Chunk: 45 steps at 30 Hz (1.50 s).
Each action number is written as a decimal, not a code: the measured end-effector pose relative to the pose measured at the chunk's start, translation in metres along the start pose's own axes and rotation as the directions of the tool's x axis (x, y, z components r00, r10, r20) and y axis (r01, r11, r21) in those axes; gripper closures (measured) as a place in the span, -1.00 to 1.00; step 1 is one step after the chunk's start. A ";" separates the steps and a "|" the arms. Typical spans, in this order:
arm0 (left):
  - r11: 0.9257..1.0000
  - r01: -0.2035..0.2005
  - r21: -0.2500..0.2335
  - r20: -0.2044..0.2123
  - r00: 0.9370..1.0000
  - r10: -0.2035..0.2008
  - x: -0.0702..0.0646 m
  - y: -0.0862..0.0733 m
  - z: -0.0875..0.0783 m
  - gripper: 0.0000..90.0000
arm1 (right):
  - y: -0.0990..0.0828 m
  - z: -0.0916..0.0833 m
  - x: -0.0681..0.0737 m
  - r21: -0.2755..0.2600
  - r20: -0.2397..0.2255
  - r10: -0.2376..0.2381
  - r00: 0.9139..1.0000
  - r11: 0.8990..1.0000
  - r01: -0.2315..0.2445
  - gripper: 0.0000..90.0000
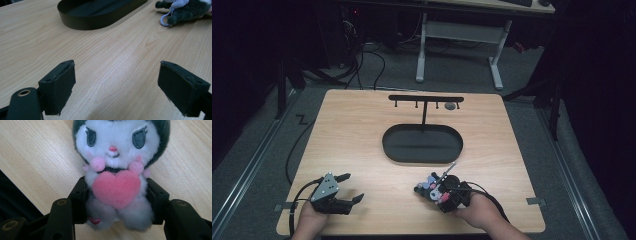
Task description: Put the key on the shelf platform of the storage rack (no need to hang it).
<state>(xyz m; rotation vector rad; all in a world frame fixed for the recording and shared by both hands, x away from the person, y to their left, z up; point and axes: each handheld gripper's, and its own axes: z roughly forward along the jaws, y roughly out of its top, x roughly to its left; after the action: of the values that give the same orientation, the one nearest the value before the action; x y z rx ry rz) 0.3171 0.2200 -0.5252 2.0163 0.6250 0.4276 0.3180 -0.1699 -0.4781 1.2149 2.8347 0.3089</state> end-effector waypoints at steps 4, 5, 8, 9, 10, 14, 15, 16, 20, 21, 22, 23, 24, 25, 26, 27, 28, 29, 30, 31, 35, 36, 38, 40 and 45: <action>1.000 0.004 -0.004 -0.004 1.000 -0.004 0.000 0.000 -0.001 -0.66 | 0.001 -0.010 -0.008 -0.026 0.011 0.027 1.000 0.999 -0.027 0.06; 1.000 0.004 -0.004 -0.004 1.000 -0.004 0.000 0.000 -0.001 -0.66 | 0.001 -0.010 -0.008 -0.026 0.011 0.027 1.000 0.999 -0.027 0.06; 1.000 0.005 -0.007 -0.008 1.000 -0.005 0.000 0.000 -0.001 -0.66 | 0.001 -0.017 -0.013 -0.038 0.023 0.043 0.999 0.998 -0.043 0.06; 1.000 0.004 -0.008 -0.008 1.000 -0.004 0.000 0.000 -0.001 -0.66 | 0.000 -0.019 -0.013 -0.039 0.025 0.046 0.999 0.998 -0.045 0.06; 1.000 0.003 -0.009 -0.009 1.000 -0.003 0.000 0.000 -0.001 -0.66 | 0.000 -0.020 -0.015 -0.040 0.027 0.031 0.999 0.999 -0.030 0.06; 1.000 0.008 -0.010 -0.009 1.000 -0.008 -0.001 0.000 -0.002 -0.66 | 0.001 -0.025 -0.017 -0.043 0.035 0.048 0.998 0.998 -0.046 0.06; 1.000 0.005 -0.010 -0.005 1.000 -0.005 -0.002 0.000 -0.002 -0.66 | 0.001 -0.026 -0.017 -0.047 0.038 0.048 0.998 0.998 -0.047 0.06; 1.000 0.005 -0.010 -0.005 1.000 -0.005 -0.002 0.000 -0.002 -0.67 | 0.001 -0.026 -0.017 -0.047 0.038 0.048 0.998 0.998 -0.047 0.06; 1.000 0.001 -0.009 -0.006 1.000 -0.001 -0.002 0.000 -0.001 -0.66 | 0.002 -0.032 -0.024 -0.072 0.024 0.083 0.996 0.994 -0.081 0.06; 1.000 0.001 -0.006 -0.003 1.000 -0.001 -0.002 0.000 -0.001 -0.66 | 0.003 -0.033 -0.026 -0.081 0.024 0.082 0.996 0.994 -0.080 0.06; 1.000 -0.002 -0.005 -0.005 1.000 0.002 -0.002 0.000 -0.001 -0.66 | 0.003 -0.034 -0.027 -0.084 0.024 0.090 0.996 0.993 -0.088 0.06; 1.000 -0.002 -0.004 -0.005 1.000 0.002 -0.002 0.000 -0.001 -0.67 | 0.004 -0.035 -0.030 -0.087 0.029 0.090 0.996 0.992 -0.087 0.06; 1.000 -0.001 -0.004 -0.007 1.000 0.001 -0.001 0.000 0.000 -0.67 | 0.004 -0.036 -0.029 -0.083 0.025 0.113 0.993 0.990 -0.111 0.06; 1.000 0.002 -0.004 -0.008 1.000 -0.002 -0.001 0.000 0.000 -0.66 | 0.005 -0.036 -0.034 -0.093 0.027 0.082 0.996 0.992 -0.079 0.06; 1.000 0.004 -0.002 -0.008 1.000 -0.004 0.000 0.000 0.000 -0.66 | 0.005 -0.037 -0.035 -0.088 0.025 0.103 0.994 0.991 -0.100 0.06; 1.000 0.004 -0.002 -0.008 1.000 -0.004 0.000 0.000 0.000 -0.66 | 0.005 -0.037 -0.037 -0.091 0.025 0.109 0.994 0.990 -0.107 0.06; 1.000 0.001 -0.001 -0.008 1.000 -0.001 -0.001 0.000 0.000 -0.66 | 0.006 -0.037 -0.039 -0.096 0.027 0.116 0.993 0.989 -0.113 0.06; 1.000 -0.001 0.001 -0.005 1.000 0.001 -0.002 0.000 0.000 -0.66 | 0.006 -0.037 -0.041 -0.096 0.028 0.114 0.993 0.989 -0.110 0.06; 1.000 -0.001 0.001 -0.005 1.000 0.001 -0.002 0.000 0.000 -0.66 | 0.007 -0.037 -0.043 -0.094 0.027 0.119 0.993 0.989 -0.116 0.06; 1.000 -0.004 0.000 -0.005 1.000 0.004 -0.002 0.000 0.000 -0.66 | 0.007 -0.037 -0.044 -0.091 0.031 0.124 0.992 0.989 -0.121 0.06; 1.000 0.001 -0.006 -0.004 1.000 -0.001 -0.001 0.000 0.000 -0.66 | 0.008 -0.039 -0.049 -0.086 0.033 0.127 0.991 0.989 -0.124 0.06; 1.000 0.001 -0.006 -0.004 1.000 -0.001 -0.001 0.000 0.000 -0.66 | 0.009 -0.040 -0.051 -0.086 0.038 0.123 0.992 0.989 -0.119 0.06; 1.000 -0.001 -0.005 -0.003 1.000 0.001 -0.001 0.000 0.000 -0.66 | 0.009 -0.041 -0.054 -0.086 0.036 0.127 0.991 0.989 -0.123 0.06; 1.000 0.002 -0.003 -0.004 1.000 -0.002 0.000 0.000 0.001 -0.66 | 0.010 -0.043 -0.056 -0.083 0.040 0.133 0.990 0.988 -0.130 0.06; 1.000 -0.001 -0.005 -0.006 1.000 0.001 -0.001 0.001 0.000 -0.66 | 0.014 -0.047 -0.065 -0.094 0.047 0.145 0.988 0.986 -0.140 0.06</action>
<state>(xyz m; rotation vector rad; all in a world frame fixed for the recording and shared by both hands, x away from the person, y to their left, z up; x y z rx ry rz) 0.3170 0.2192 -0.5249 2.0110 0.6257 0.4352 0.3670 -0.2149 -0.4324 1.3874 2.6627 0.3992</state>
